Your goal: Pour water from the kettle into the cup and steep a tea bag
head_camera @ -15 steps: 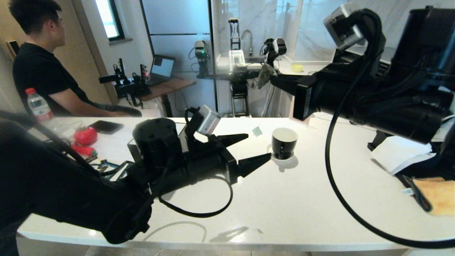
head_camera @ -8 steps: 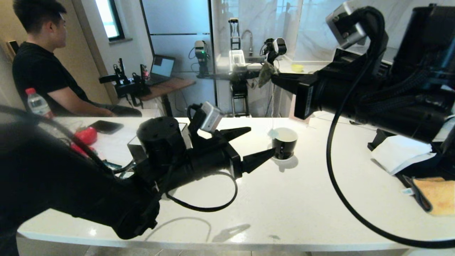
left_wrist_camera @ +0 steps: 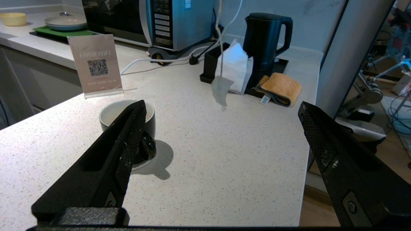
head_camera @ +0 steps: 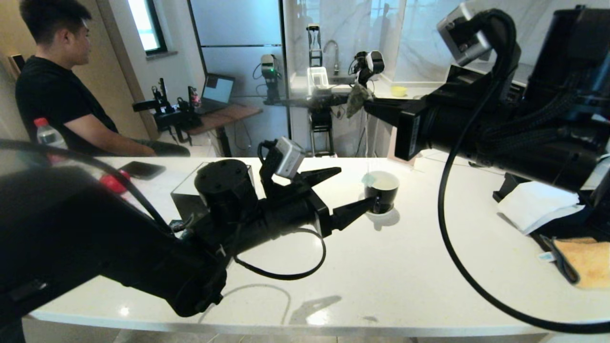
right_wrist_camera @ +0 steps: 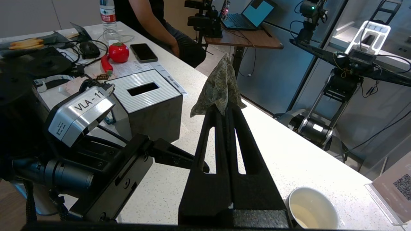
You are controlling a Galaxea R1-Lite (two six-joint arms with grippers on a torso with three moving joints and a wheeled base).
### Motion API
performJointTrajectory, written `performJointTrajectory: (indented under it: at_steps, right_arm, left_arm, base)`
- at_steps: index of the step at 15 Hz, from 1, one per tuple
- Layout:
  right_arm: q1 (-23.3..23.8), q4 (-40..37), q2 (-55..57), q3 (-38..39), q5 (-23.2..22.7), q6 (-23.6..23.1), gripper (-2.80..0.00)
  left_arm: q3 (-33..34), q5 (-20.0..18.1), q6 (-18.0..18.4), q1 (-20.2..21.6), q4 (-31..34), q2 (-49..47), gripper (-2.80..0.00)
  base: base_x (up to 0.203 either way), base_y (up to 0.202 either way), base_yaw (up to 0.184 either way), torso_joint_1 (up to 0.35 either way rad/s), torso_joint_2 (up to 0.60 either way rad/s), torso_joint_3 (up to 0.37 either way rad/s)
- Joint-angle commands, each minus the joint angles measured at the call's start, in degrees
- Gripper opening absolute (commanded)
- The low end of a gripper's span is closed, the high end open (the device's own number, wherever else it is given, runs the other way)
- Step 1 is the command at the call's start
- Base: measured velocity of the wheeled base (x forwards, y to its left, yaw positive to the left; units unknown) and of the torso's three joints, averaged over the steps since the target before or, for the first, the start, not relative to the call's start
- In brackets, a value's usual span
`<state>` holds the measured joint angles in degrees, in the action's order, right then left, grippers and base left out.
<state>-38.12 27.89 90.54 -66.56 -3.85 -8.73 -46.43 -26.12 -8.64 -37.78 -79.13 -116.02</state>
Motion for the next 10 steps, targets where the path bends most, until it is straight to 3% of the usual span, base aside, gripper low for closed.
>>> performJointTrajectory:
  at_steps: [1,10]
  right_arm:
    - [0.0,0.1,-0.1,-0.1,0.0,-0.1,-2.80]
    - [0.0,-0.1,-0.1,-1.2,0.0,-0.1,-2.80]
  left_arm:
    - [-0.9,-0.1,-0.1,0.0,-0.6,-1.0,0.00]
    - [-3.3,-0.1,0.1,0.1,-0.7,-3.0,0.00]
  base:
    - [0.000,0.000,0.000,0.000,0.00,0.000]
    - [0.000,0.000,0.000,0.000,0.00,0.000]
